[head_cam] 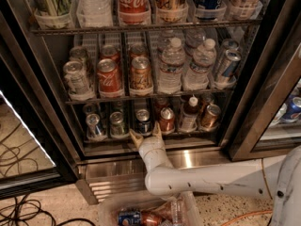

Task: Pick pepsi can from bottom shelf of fridge

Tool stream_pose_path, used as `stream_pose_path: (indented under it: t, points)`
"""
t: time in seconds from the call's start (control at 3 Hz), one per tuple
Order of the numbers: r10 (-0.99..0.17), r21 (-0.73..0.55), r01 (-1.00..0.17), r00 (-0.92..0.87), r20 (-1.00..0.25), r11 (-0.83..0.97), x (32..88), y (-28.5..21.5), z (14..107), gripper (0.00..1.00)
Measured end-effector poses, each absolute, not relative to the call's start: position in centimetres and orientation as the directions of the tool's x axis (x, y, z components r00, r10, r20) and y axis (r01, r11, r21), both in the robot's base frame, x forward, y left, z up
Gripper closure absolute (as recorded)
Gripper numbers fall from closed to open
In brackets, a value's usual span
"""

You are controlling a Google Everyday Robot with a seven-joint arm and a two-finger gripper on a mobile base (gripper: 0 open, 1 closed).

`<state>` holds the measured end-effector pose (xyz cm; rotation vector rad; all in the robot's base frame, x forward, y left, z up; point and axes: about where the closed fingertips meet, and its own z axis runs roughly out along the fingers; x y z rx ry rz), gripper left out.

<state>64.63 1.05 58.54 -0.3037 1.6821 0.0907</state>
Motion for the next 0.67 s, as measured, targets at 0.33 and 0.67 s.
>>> stream_pose_path:
  t: [0.33,0.67]
  points:
    - [-0.147,-0.118,-0.267,-0.089,-0.985,0.956,65.24,2.04,58.79,0.29]
    - [-0.149,-0.123,-0.276,-0.078,-0.986,0.953,65.87,2.66,58.98,0.31]
